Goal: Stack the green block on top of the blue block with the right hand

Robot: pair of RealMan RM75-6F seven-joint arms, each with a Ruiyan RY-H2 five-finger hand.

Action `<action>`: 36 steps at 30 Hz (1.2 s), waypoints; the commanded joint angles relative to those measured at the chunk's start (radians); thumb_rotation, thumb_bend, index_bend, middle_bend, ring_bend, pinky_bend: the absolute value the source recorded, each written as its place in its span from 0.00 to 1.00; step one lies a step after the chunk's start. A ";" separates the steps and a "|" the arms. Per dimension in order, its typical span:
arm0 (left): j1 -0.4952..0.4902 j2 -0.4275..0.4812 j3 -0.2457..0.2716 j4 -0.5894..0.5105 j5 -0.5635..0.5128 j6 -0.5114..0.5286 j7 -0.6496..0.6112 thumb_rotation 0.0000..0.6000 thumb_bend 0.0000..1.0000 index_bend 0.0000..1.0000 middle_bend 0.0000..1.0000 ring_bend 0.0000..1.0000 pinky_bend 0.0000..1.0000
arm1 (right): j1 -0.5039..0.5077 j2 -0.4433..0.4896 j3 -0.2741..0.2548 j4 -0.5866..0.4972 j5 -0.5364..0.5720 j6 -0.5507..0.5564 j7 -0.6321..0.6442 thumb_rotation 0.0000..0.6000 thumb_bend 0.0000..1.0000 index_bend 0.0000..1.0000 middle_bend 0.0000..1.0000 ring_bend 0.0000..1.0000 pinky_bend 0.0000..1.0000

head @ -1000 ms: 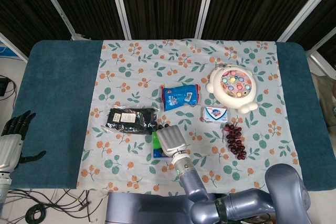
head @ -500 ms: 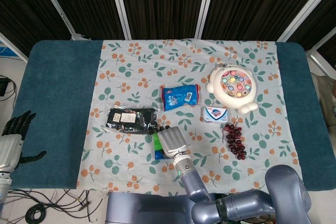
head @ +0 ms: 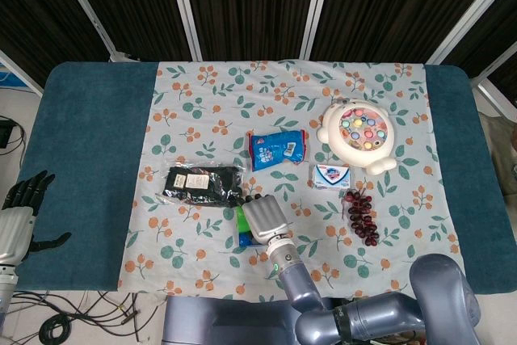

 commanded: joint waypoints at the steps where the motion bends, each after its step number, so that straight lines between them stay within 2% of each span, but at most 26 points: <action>1: 0.000 0.000 0.000 -0.001 0.000 0.000 0.001 1.00 0.00 0.00 0.00 0.00 0.00 | -0.002 0.002 -0.002 -0.002 -0.008 0.005 0.000 1.00 0.31 0.05 0.06 0.08 0.25; 3: 0.000 -0.001 0.001 0.000 0.000 -0.001 0.003 1.00 0.00 0.00 0.00 0.00 0.00 | -0.007 0.003 -0.002 -0.007 -0.016 0.016 0.004 1.00 0.27 0.00 0.01 0.03 0.22; 5: 0.000 -0.001 0.001 -0.001 0.000 0.000 0.005 1.00 0.00 0.00 0.00 0.00 0.00 | -0.012 0.004 -0.002 -0.013 -0.019 0.022 0.008 1.00 0.23 0.00 0.00 0.00 0.21; 12: 0.001 -0.001 0.002 0.000 0.000 0.000 0.008 1.00 0.00 0.00 0.00 0.00 0.00 | -0.037 0.040 -0.013 -0.070 -0.055 0.051 0.017 1.00 0.19 0.00 0.00 0.00 0.21; 17: 0.000 -0.002 0.002 0.000 -0.001 -0.001 0.012 1.00 0.00 0.00 0.00 0.00 0.00 | -0.081 0.128 -0.044 -0.159 -0.132 0.086 0.046 1.00 0.19 0.00 0.00 0.00 0.21; 21: 0.001 -0.004 0.002 0.002 -0.002 0.002 0.018 1.00 0.00 0.00 0.00 0.00 0.00 | -0.145 0.232 -0.103 -0.221 -0.236 0.123 0.100 1.00 0.19 0.00 0.00 0.00 0.21; 25: 0.003 -0.006 0.002 0.004 0.000 0.008 0.028 1.00 0.00 0.00 0.00 0.00 0.00 | -0.237 0.348 -0.181 -0.252 -0.359 0.163 0.206 1.00 0.17 0.00 0.00 0.00 0.21; 30: 0.004 -0.012 0.004 0.009 0.006 0.013 0.047 1.00 0.00 0.00 0.00 0.00 0.00 | -0.364 0.465 -0.282 -0.199 -0.531 0.218 0.386 1.00 0.16 0.00 0.00 0.00 0.21; 36: 0.007 -0.020 0.003 0.018 0.011 0.028 0.066 1.00 0.00 0.00 0.00 0.00 0.00 | -0.479 0.553 -0.365 -0.121 -0.634 0.259 0.516 1.00 0.10 0.00 0.00 0.00 0.19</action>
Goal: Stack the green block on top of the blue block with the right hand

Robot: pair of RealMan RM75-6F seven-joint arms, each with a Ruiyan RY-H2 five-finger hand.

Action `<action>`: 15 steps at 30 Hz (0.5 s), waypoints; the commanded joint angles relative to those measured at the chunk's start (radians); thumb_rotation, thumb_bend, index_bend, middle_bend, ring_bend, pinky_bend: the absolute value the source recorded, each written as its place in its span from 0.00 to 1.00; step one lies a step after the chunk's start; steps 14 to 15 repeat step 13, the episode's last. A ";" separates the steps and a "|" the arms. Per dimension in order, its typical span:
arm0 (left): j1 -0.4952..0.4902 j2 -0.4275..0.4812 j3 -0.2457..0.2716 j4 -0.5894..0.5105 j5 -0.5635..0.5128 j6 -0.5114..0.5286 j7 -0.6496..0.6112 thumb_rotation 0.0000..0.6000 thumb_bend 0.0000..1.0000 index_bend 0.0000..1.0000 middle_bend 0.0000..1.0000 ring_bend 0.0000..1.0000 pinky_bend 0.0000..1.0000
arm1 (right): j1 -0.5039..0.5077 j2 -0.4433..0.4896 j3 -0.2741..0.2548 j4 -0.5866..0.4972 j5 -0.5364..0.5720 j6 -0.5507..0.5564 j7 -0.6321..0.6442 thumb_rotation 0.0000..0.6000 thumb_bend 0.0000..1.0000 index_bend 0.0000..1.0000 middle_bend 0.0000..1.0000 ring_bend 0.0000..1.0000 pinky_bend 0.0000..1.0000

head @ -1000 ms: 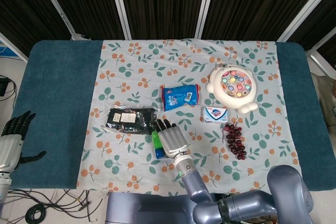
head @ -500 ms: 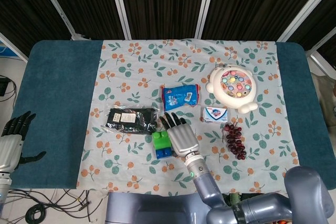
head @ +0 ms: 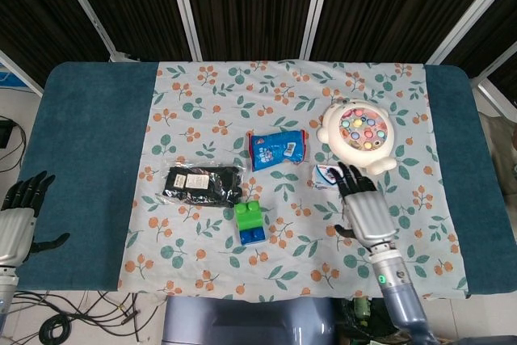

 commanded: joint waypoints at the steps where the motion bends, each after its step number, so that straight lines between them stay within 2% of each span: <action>1: 0.002 -0.005 -0.001 0.005 0.002 0.007 0.008 1.00 0.00 0.00 0.00 0.00 0.00 | -0.078 0.051 -0.059 0.062 -0.059 0.038 0.072 1.00 0.10 0.00 0.00 0.00 0.19; 7: 0.004 -0.013 -0.005 0.018 0.001 0.019 0.026 1.00 0.00 0.00 0.00 0.00 0.00 | -0.193 0.072 -0.108 0.182 -0.126 0.085 0.147 1.00 0.08 0.00 0.00 0.00 0.18; 15: 0.005 -0.019 -0.006 0.020 -0.001 0.019 0.035 1.00 0.00 0.00 0.00 0.00 0.00 | -0.246 0.067 -0.071 0.222 -0.149 0.092 0.202 1.00 0.08 0.00 0.00 0.00 0.18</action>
